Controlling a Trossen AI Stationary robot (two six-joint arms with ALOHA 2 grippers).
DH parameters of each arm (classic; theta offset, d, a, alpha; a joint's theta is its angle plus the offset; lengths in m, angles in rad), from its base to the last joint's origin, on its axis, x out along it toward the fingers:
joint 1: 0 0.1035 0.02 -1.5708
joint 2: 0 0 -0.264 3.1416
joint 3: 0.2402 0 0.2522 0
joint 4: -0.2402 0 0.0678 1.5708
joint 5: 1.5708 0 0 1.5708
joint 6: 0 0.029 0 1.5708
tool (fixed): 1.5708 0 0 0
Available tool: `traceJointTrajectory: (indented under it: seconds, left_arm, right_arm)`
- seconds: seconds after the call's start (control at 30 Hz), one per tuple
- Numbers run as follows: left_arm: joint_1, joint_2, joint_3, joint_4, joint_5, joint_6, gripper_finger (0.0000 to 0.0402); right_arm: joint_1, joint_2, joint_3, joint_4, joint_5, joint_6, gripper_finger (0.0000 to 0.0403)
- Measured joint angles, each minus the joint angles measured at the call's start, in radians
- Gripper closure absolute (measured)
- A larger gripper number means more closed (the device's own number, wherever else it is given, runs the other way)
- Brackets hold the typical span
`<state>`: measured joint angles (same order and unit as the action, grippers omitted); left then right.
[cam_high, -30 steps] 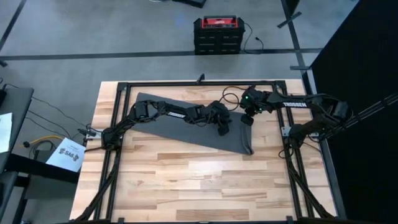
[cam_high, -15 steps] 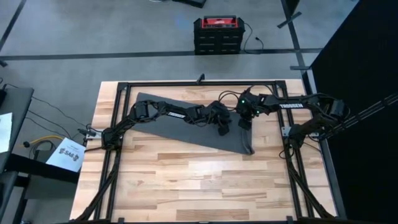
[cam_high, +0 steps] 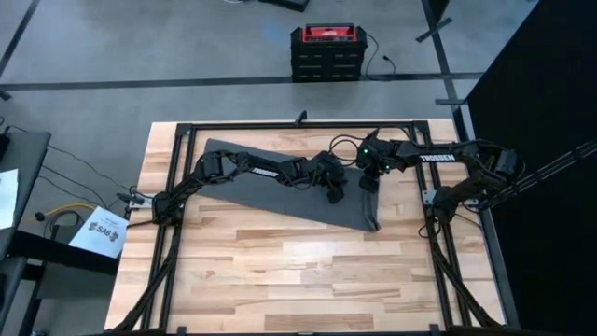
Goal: Roll towel
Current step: Roll the gray towel
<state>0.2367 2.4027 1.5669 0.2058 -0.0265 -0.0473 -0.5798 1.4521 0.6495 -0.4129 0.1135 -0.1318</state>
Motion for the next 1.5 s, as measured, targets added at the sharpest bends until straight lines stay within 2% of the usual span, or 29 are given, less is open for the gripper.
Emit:
traceJointTrajectory:
  seconds: [0.23, 0.37, 0.6, 1.13, 1.33, 1.5]
  left_arm:
    - [-0.001, 0.0, 0.0, 0.0, 0.0, 0.0, 0.0268]
    - [-0.001, 0.0, 0.0, 0.0, 0.001, 0.001, 0.0268]
    - [-0.001, 0.0, -0.001, -0.001, 0.002, 0.001, 0.0268]
    - [-0.001, 0.0, -0.001, -0.001, 0.002, -0.002, 0.0268]
    - [-0.002, 0.0, -0.001, -0.001, 0.002, -0.002, 0.0268]
    - [-0.002, 0.0, -0.001, -0.002, 0.002, -0.003, 0.0268]
  right_arm:
    - [-0.006, -0.042, 0.019, 0.0, 0.024, -0.006, 0.0403]
    - [-0.006, -0.117, 0.051, -0.086, 0.027, 0.005, 0.0403]
    - [-0.037, -0.155, 0.039, -0.279, 0.026, 0.19, 0.0403]
    - [-0.049, -0.155, -0.096, -0.13, -0.021, 0.23, 0.0403]
    - [-0.05, -0.154, -0.098, -0.106, -0.01, 0.237, 0.0403]
    - [-0.049, -0.165, -0.039, -0.188, 0.001, 0.24, 0.0403]
